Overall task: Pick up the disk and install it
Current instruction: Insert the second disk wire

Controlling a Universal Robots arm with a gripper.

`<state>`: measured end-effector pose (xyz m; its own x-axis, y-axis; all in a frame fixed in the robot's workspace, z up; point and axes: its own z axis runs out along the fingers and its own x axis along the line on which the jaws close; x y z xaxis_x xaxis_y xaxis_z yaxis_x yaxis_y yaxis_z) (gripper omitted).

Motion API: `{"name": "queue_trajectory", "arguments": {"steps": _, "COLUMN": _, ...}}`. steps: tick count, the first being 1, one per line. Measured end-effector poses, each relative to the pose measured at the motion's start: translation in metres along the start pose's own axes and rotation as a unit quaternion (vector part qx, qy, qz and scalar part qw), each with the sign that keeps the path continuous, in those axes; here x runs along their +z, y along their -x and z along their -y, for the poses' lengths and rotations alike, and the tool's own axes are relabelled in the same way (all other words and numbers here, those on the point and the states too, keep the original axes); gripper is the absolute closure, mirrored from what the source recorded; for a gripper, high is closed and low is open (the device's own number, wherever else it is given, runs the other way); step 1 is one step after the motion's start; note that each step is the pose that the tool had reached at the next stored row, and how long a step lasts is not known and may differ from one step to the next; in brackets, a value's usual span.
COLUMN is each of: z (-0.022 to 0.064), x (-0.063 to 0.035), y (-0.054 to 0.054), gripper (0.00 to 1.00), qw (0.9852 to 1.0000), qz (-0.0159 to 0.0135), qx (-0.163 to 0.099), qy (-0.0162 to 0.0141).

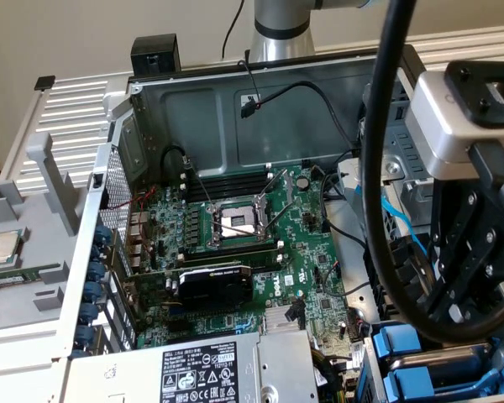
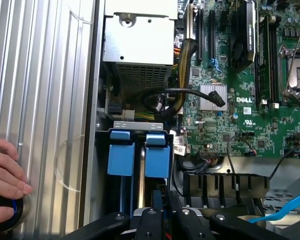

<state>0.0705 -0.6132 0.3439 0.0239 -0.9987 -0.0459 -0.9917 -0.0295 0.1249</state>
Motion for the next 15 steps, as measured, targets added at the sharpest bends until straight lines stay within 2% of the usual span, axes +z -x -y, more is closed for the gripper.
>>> {"name": "queue_trajectory", "arguments": {"steps": 15, "z": 0.0001, "x": 0.0003, "y": 0.0, "gripper": 0.84, "qw": 1.0, "qz": 0.0014, "qx": 0.0, "qy": 0.0}}
